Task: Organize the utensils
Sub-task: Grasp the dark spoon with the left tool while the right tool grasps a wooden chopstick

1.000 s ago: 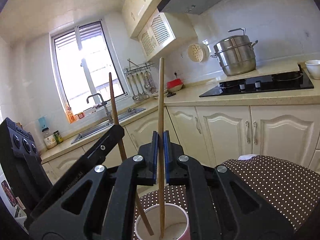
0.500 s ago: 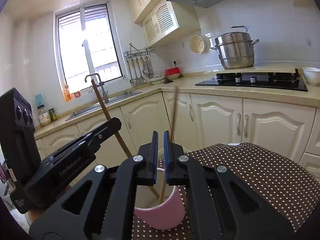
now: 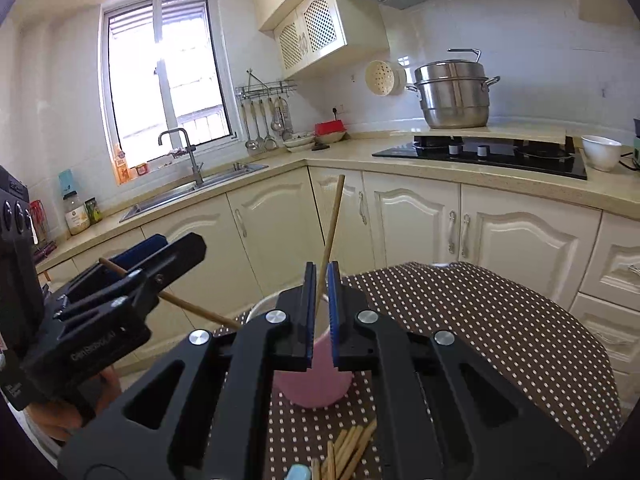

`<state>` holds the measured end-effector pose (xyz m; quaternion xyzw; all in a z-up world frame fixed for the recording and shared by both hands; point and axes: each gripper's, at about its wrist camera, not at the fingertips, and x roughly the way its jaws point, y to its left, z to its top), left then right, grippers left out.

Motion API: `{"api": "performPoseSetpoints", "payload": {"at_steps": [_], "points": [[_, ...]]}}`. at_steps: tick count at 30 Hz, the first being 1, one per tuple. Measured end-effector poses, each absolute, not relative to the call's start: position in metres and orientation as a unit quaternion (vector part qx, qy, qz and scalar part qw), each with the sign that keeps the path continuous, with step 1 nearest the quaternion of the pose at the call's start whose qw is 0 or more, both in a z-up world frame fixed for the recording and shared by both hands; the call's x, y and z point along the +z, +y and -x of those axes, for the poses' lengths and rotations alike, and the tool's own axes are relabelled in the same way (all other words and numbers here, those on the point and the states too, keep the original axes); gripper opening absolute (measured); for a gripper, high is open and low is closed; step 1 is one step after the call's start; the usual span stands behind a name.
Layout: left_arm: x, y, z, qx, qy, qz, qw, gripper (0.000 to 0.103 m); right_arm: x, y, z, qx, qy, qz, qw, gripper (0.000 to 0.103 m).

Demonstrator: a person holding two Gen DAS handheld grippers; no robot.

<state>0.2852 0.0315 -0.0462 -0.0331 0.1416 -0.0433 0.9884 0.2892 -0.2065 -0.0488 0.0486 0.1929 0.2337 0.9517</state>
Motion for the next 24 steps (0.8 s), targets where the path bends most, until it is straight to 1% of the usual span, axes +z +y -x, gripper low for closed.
{"api": "performPoseSetpoints", "payload": {"at_steps": [4, 6, 7, 8, 9, 10, 11, 16, 22, 24], "points": [[-0.048, 0.02, -0.261, -0.031, 0.163, 0.0, 0.986, 0.074, -0.05, -0.217, -0.269, 0.21, 0.201, -0.03, 0.957, 0.008], [-0.051, 0.014, -0.249, -0.03, 0.179, -0.013, 0.983, 0.074, -0.053, -0.223, -0.26, 0.204, 0.209, -0.029, 0.956, 0.008], [-0.053, 0.011, -0.244, -0.031, 0.185, -0.016, 0.982, 0.074, -0.055, -0.226, -0.255, 0.202, 0.214, -0.028, 0.955, 0.01], [-0.056, 0.009, -0.238, -0.033, 0.194, -0.02, 0.98, 0.074, -0.057, -0.229, -0.249, 0.199, 0.22, -0.025, 0.955, 0.02], [-0.059, 0.006, -0.233, -0.036, 0.211, -0.024, 0.976, 0.074, -0.059, -0.232, -0.244, 0.198, 0.227, -0.023, 0.953, 0.027], [-0.062, 0.005, -0.23, -0.039, 0.226, -0.026, 0.973, 0.074, -0.061, -0.235, -0.239, 0.198, 0.231, -0.023, 0.952, 0.044], [-0.067, 0.005, -0.226, -0.047, 0.246, -0.025, 0.968, 0.074, -0.063, -0.237, -0.233, 0.197, 0.235, -0.02, 0.951, 0.049], [-0.093, 0.012, -0.21, -0.082, 0.334, -0.004, 0.939, 0.074, -0.084, -0.246, -0.211, 0.194, 0.299, 0.017, 0.934, 0.049], [-0.119, 0.017, -0.196, -0.098, 0.387, -0.003, 0.917, 0.074, -0.124, -0.245, -0.192, 0.202, 0.394, 0.054, 0.895, 0.049], [-0.13, 0.016, -0.193, -0.107, 0.407, -0.011, 0.907, 0.074, -0.136, -0.242, -0.188, 0.203, 0.414, 0.068, 0.885, 0.049]]}}
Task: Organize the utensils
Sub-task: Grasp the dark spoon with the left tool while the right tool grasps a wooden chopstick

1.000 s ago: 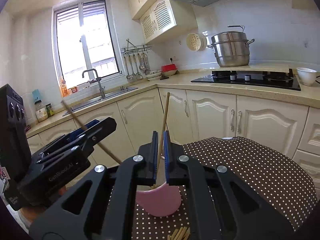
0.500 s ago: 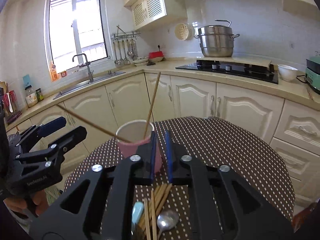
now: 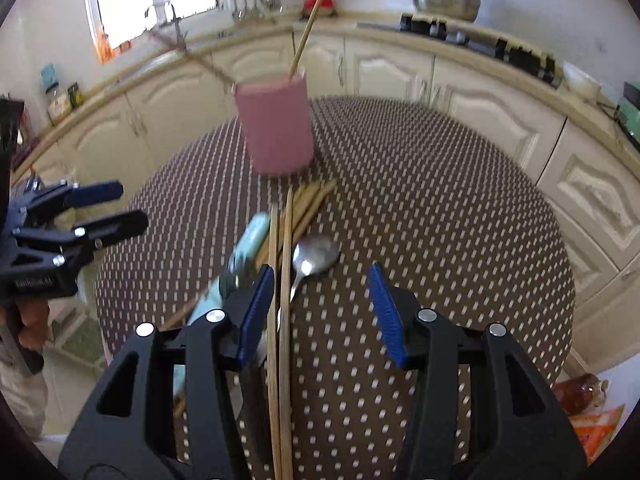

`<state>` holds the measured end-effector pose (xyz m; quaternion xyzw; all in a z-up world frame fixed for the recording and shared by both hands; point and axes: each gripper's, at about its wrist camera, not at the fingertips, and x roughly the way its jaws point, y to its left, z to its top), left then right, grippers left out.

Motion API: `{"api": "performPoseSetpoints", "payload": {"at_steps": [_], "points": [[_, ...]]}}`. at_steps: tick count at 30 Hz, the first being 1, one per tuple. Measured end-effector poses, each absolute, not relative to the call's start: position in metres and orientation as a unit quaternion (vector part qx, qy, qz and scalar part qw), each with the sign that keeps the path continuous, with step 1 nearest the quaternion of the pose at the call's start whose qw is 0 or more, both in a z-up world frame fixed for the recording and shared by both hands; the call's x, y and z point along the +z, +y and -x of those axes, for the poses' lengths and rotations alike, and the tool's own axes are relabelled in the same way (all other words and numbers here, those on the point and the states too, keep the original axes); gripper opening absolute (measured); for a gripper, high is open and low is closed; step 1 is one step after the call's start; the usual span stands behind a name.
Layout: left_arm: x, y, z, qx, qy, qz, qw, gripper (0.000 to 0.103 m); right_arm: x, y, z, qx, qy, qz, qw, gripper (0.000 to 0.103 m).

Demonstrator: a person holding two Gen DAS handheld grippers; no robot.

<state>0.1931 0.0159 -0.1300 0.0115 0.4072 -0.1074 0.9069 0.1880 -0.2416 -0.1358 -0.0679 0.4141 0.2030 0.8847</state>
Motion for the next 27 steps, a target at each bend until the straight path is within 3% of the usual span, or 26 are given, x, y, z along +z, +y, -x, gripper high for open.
{"api": "performPoseSetpoints", "payload": {"at_steps": [6, 14, 18, 23, 27], "points": [[-0.153, 0.017, -0.19, -0.11, 0.452, -0.022, 0.885, 0.074, -0.166, -0.233, -0.19, 0.199, 0.452, 0.085, 0.865, 0.049], [-0.158, 0.008, -0.191, -0.127, 0.467, -0.001, 0.875, 0.074, -0.17, -0.234, -0.199, 0.207, 0.461, 0.082, 0.859, 0.037], [-0.16, -0.004, -0.191, -0.154, 0.483, 0.045, 0.861, 0.074, -0.166, -0.236, -0.201, 0.21, 0.468, 0.089, 0.854, 0.036], [-0.166, -0.031, -0.198, -0.163, 0.513, 0.083, 0.838, 0.074, -0.172, -0.244, -0.197, 0.204, 0.479, 0.113, 0.846, 0.017], [-0.173, -0.046, -0.204, -0.16, 0.533, 0.1, 0.825, 0.053, -0.173, -0.262, -0.196, 0.196, 0.479, 0.094, 0.85, 0.012]]}}
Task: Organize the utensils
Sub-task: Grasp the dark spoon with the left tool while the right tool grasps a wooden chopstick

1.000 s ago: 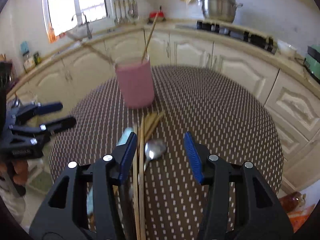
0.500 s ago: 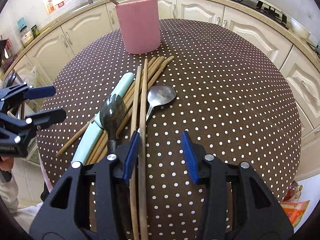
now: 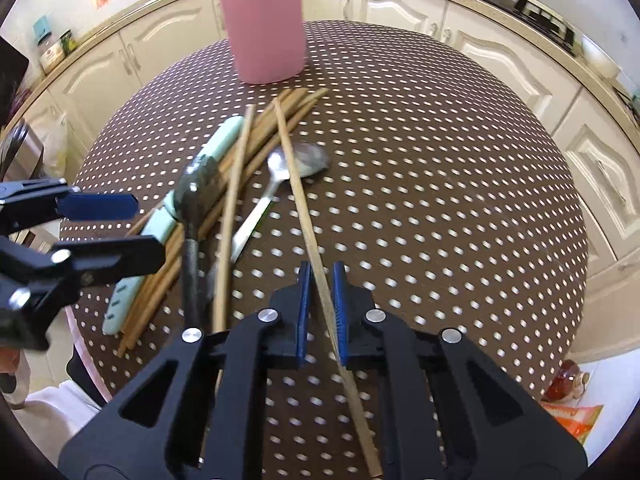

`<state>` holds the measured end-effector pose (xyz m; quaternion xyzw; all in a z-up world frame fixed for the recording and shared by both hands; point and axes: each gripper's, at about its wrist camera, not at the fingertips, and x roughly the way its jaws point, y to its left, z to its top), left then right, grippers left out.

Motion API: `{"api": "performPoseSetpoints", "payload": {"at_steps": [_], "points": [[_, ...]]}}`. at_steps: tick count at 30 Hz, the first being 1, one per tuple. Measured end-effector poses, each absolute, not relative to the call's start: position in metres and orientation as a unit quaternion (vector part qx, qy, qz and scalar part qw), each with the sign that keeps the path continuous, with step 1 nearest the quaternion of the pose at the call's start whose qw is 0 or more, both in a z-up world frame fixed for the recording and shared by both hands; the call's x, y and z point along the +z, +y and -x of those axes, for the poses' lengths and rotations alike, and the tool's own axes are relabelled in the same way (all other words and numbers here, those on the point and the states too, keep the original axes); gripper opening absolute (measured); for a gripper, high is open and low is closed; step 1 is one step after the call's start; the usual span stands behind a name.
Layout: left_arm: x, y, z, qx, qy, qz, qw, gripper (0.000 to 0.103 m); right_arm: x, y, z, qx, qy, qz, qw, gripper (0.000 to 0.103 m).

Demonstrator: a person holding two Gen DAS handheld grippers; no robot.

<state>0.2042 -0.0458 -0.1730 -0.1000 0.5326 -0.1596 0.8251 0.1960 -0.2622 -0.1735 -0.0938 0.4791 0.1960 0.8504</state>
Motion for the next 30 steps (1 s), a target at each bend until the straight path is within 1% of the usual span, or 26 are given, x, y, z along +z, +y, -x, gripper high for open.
{"api": "performPoseSetpoints", "payload": {"at_steps": [2, 4, 6, 12, 13, 15, 18, 20, 22, 30], "points": [[-0.174, -0.051, -0.207, -0.146, 0.535, 0.097, 0.827, 0.05, -0.175, -0.273, -0.196, 0.202, 0.48, 0.075, 0.851, 0.012], [-0.173, -0.055, -0.209, -0.133, 0.535, 0.091, 0.829, 0.045, -0.175, -0.282, -0.195, 0.205, 0.479, 0.064, 0.851, 0.012], [-0.173, -0.059, -0.212, -0.123, 0.538, 0.083, 0.83, 0.043, -0.175, -0.286, -0.194, 0.21, 0.479, 0.056, 0.851, 0.012], [-0.172, -0.078, -0.225, -0.096, 0.546, 0.024, 0.832, 0.043, -0.175, -0.29, -0.195, 0.224, 0.477, 0.042, 0.849, 0.012], [-0.172, -0.083, -0.228, -0.093, 0.549, 0.019, 0.83, 0.042, -0.175, -0.291, -0.196, 0.227, 0.476, 0.04, 0.849, 0.012], [-0.167, -0.085, -0.228, -0.094, 0.55, 0.023, 0.83, 0.038, -0.175, -0.293, -0.197, 0.231, 0.477, 0.037, 0.847, 0.012], [-0.155, -0.087, -0.222, -0.089, 0.536, 0.02, 0.839, 0.037, -0.175, -0.296, -0.197, 0.239, 0.476, 0.032, 0.846, 0.012], [-0.155, -0.091, -0.221, -0.095, 0.542, 0.021, 0.835, 0.033, -0.176, -0.299, -0.199, 0.243, 0.477, 0.03, 0.844, 0.012], [-0.162, -0.096, -0.224, -0.097, 0.555, 0.02, 0.826, 0.023, -0.176, -0.3, -0.2, 0.245, 0.477, 0.028, 0.844, 0.012], [-0.179, -0.107, -0.239, -0.09, 0.573, 0.022, 0.815, 0.021, -0.176, -0.303, -0.198, 0.253, 0.477, 0.028, 0.841, 0.012]]}}
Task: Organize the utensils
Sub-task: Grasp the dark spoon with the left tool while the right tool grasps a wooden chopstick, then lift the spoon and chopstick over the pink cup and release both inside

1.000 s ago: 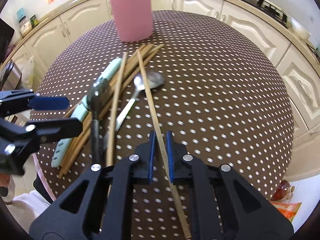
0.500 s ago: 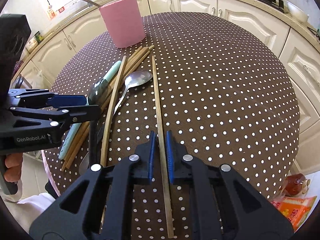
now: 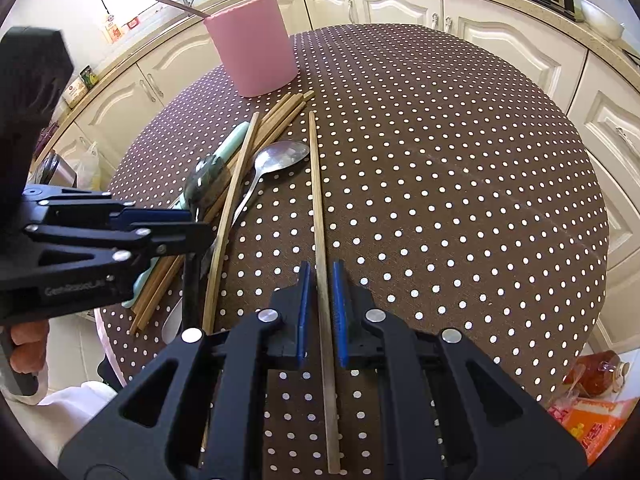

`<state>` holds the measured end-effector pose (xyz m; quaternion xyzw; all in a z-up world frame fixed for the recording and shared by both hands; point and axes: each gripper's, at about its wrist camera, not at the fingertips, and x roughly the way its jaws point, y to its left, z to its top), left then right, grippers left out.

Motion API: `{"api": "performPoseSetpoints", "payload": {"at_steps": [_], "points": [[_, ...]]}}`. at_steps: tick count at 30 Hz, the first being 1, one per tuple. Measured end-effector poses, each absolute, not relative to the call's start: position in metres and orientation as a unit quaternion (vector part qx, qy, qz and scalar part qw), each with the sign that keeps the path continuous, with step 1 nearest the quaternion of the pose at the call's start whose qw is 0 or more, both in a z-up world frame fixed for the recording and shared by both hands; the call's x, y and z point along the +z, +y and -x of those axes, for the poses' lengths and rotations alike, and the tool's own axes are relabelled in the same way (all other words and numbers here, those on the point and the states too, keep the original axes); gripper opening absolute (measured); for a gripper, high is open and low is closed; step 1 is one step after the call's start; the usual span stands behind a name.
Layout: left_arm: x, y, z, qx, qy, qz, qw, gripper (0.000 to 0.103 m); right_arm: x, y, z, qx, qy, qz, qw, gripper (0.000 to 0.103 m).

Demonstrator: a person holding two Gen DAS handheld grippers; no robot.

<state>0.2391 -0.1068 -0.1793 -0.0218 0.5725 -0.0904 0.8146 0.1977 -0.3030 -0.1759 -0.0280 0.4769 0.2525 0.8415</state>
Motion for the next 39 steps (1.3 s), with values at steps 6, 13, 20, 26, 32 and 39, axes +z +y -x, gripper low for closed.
{"api": "performPoseSetpoints", "payload": {"at_steps": [6, 13, 20, 26, 32, 39], "points": [[-0.185, -0.113, -0.261, -0.088, 0.57, 0.024, 0.817, 0.006, -0.173, -0.297, -0.204, 0.251, 0.487, 0.043, 0.835, 0.012], [-0.174, -0.098, -0.267, -0.112, 0.548, 0.052, 0.828, 0.004, -0.166, -0.269, -0.234, 0.242, 0.506, 0.078, 0.824, 0.012], [-0.156, -0.079, -0.269, -0.136, 0.509, 0.064, 0.847, 0.004, -0.169, -0.248, -0.255, 0.233, 0.526, 0.103, 0.811, 0.012], [-0.123, -0.061, -0.251, -0.166, 0.433, 0.065, 0.883, 0.004, -0.153, -0.263, -0.256, 0.233, 0.489, 0.051, 0.839, 0.006], [-0.07, -0.042, -0.234, -0.192, 0.328, 0.068, 0.923, 0.004, -0.102, -0.272, -0.246, 0.253, 0.404, -0.002, 0.879, 0.006], [-0.008, 0.012, -0.195, -0.172, 0.143, 0.07, 0.972, 0.004, -0.037, -0.275, -0.239, 0.275, 0.285, -0.033, 0.918, 0.006]]}}
